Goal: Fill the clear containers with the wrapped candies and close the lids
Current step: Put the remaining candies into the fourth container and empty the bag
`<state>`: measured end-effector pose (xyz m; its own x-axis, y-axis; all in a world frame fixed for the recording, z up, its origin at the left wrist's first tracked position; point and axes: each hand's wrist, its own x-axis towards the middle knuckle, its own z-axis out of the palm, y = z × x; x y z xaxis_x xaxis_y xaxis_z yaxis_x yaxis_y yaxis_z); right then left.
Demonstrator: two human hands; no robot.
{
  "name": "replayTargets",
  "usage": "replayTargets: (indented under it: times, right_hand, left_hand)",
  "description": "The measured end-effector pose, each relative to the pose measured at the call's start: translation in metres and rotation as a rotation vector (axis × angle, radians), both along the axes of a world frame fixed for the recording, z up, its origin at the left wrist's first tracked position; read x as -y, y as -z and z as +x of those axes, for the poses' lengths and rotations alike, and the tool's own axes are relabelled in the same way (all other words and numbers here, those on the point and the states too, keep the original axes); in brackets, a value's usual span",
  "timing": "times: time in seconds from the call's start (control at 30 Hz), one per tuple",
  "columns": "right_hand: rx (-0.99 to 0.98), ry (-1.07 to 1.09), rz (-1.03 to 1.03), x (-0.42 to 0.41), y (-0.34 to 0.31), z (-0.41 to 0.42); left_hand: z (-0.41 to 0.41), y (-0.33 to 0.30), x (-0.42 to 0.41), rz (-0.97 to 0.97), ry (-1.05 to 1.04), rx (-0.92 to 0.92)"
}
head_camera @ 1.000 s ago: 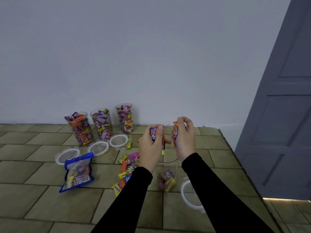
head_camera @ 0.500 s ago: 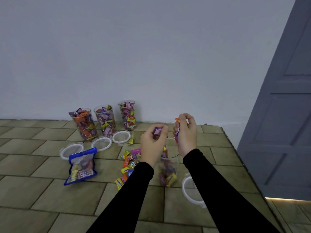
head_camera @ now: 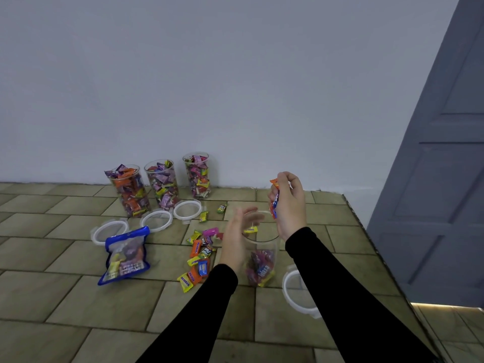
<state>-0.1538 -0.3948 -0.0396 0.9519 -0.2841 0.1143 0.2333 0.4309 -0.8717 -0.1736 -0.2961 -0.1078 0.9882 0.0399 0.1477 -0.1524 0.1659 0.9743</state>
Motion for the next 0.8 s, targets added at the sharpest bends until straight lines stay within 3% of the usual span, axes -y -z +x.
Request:
replayTargets:
  times: [0.1, 0.47, 0.8]
  right_hand:
    - [0.031, -0.040, -0.028, 0.000, 0.001, 0.000]
    - [0.100, -0.113, -0.002, 0.003, 0.002, -0.003]
    - [0.094, -0.221, -0.130, 0.005, 0.001, -0.008]
  left_hand:
    - [0.004, 0.003, 0.002, -0.051, 0.086, -0.165]
    - [0.012, 0.005, 0.001, -0.131, 0.096, -0.192]
    - [0.014, 0.009, 0.001, -0.105, 0.072, -0.167]
